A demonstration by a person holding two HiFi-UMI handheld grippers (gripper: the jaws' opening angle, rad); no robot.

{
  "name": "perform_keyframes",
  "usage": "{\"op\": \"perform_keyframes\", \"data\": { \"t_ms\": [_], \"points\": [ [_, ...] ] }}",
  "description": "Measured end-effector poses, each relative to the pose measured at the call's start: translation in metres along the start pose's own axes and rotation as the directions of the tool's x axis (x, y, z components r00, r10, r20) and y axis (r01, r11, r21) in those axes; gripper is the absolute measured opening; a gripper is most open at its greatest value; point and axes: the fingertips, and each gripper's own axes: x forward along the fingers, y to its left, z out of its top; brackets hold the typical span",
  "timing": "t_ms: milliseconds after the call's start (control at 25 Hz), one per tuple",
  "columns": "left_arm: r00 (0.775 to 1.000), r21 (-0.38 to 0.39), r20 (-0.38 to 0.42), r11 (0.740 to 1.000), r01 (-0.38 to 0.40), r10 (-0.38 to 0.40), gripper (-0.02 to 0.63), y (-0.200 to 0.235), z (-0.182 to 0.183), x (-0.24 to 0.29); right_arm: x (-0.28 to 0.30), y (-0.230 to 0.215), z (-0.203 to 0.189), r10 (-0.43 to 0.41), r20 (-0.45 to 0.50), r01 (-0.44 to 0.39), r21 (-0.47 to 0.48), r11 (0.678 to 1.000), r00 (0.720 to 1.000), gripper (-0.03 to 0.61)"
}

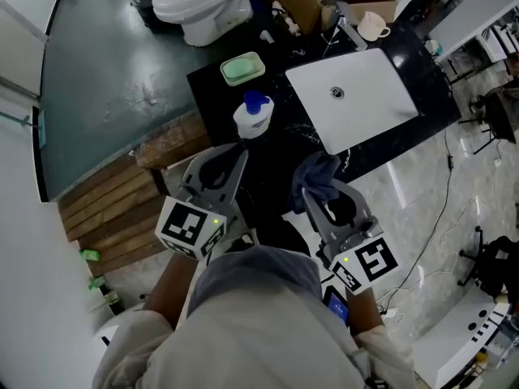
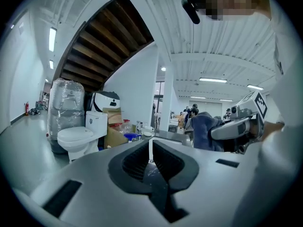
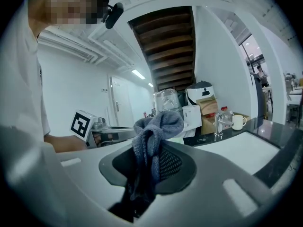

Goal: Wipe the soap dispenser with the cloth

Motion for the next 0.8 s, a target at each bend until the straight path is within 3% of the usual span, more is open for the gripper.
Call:
{"op": "perform_keyframes", "data": {
  "t_ms": [320, 480, 800],
  "points": [
    [0.982, 0.018, -0.061, 0.984, -0.179, 0.18, 0.015, 0.04, -0.004, 0.042, 0.02, -0.048, 0.003, 0.046, -0.001, -0.046, 0.016, 0.999, 0.999, 0.075],
    [0.973, 0.043, -0.07, 0.975, -0.217, 0.219, 0.091, 0.048, -0.006, 0.057, 0.025, -0.069, 0.004, 0.061, 0.017, -0.062, 0.047, 0.997, 0.998, 0.075],
    [0.958, 0.065, -0.113, 0.964, -0.257, 0.263, 0.176, 0.053, -0.028, 0.068, 0.033, -0.082, -0.007, 0.113, 0.003, -0.113, 0.065, 0.992, 0.994, 0.075]
  ]
}}
